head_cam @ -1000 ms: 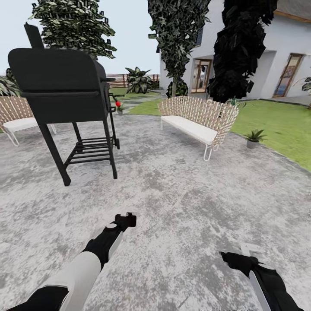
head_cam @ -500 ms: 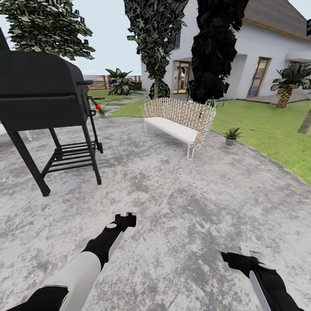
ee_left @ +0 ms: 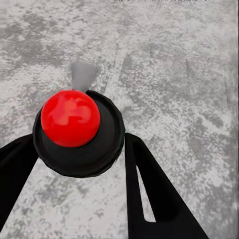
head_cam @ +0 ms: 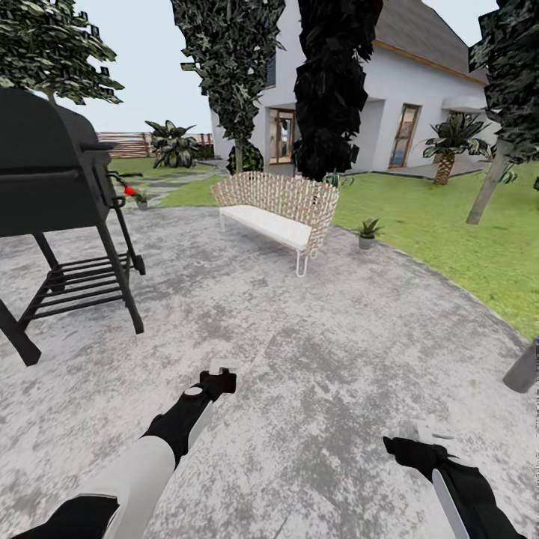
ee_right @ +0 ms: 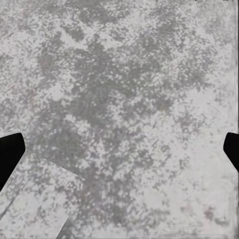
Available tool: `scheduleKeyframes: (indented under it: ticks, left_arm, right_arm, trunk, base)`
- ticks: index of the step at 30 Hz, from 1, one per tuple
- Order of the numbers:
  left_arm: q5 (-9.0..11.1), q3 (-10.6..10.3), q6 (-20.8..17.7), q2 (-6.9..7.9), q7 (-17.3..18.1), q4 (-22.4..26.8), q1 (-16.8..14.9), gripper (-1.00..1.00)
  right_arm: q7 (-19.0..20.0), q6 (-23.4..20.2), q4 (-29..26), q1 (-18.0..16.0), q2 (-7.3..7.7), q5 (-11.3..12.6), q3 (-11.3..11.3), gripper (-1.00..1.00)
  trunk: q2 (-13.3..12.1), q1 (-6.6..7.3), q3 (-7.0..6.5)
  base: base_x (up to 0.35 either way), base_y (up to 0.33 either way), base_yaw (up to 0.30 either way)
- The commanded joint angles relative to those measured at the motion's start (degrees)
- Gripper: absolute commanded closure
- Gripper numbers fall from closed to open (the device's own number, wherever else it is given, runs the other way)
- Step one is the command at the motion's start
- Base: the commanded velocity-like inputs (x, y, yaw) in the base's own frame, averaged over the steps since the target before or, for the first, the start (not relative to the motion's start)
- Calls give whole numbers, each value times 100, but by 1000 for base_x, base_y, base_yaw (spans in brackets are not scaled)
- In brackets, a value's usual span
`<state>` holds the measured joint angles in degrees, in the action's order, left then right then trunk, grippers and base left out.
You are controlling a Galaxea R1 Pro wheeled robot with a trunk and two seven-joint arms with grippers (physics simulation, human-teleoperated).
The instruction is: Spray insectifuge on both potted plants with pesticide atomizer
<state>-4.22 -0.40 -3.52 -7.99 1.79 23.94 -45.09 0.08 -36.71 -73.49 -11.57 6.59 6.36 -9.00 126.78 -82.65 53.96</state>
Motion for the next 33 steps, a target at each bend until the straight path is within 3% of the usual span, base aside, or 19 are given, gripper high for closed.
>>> scheduleKeyframes:
  ticks: [1, 23, 33]
  left_arm:
    - [-44, 4, -35, -1, 15, 14, 0, 100]
    - [-36, 4, -35, -1, 15, 14, 0, 100]
    - [-35, 4, -35, -2, 15, 14, 0, 100]
  right_arm:
    - [1, -26, -6, -3, 0, 40, -5, -100]
    - [1, -29, -4, -3, 0, 34, -5, -100]
    - [1, -28, -4, -3, 0, 40, -5, -100]
  trunk:
    - [2, -2, 3]
    - [2, -2, -2]
    - [2, -2, -2]
  base:
    - [264, -121, -220]
    - [308, -111, -22]
    - [337, -2, -161]
